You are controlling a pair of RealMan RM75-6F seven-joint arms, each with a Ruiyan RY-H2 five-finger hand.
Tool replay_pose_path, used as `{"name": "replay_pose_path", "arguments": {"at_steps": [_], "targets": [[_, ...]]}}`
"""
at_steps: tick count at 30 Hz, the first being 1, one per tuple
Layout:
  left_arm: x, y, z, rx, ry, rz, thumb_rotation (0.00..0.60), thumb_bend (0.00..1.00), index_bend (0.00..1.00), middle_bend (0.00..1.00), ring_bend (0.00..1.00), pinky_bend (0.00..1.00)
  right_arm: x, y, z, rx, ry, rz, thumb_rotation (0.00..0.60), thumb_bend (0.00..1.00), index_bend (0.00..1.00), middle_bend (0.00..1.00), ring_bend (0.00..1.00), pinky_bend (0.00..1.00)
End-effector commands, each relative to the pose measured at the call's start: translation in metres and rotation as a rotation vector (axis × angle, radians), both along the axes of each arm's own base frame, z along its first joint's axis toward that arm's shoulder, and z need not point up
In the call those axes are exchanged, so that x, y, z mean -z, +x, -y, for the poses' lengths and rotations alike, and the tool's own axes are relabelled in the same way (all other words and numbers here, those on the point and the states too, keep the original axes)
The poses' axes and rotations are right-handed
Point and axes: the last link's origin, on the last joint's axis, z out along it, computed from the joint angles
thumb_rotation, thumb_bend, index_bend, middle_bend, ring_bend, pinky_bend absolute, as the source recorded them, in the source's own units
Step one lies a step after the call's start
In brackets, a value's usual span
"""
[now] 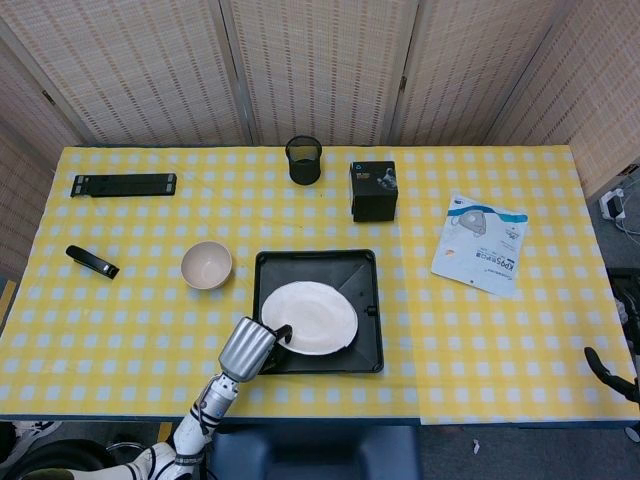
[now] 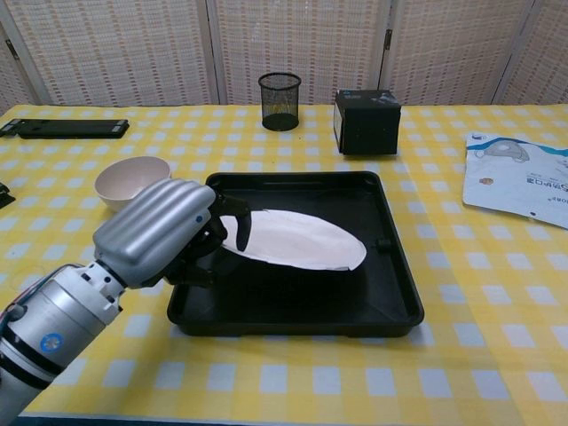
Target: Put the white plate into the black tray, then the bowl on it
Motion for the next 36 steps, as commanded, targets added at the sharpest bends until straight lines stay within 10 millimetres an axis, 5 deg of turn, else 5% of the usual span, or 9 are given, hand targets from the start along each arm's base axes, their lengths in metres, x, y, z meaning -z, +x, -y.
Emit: {"name": "replay_pose_path", "arguments": {"at_steps": [1, 16, 36], "targets": [[0.008, 0.007, -0.006, 0.002, -0.014, 0.011, 0.6, 0.49, 0.63, 1.0, 1.0, 1.0, -0.002, -0.002, -0.002, 0.01, 0.0, -0.001, 0.6, 0.31, 0.0, 0.0, 0.0, 0.0], [0.032, 0.014, -0.012, -0.022, -0.071, 0.055, 0.6, 0.5, 0.57, 1.0, 1.0, 1.0, -0.006, -0.006, -0.004, 0.031, -0.025, -0.014, 0.6, 0.31, 0.0, 0.0, 0.0, 0.0], [0.009, 0.001, -0.004, -0.046, -0.097, -0.011, 0.6, 0.31, 0.34, 1.0, 1.0, 1.0, -0.004, 0.001, -0.011, -0.056, 0.072, 0.018, 0.6, 0.31, 0.0, 0.0, 0.0, 0.0]]}}
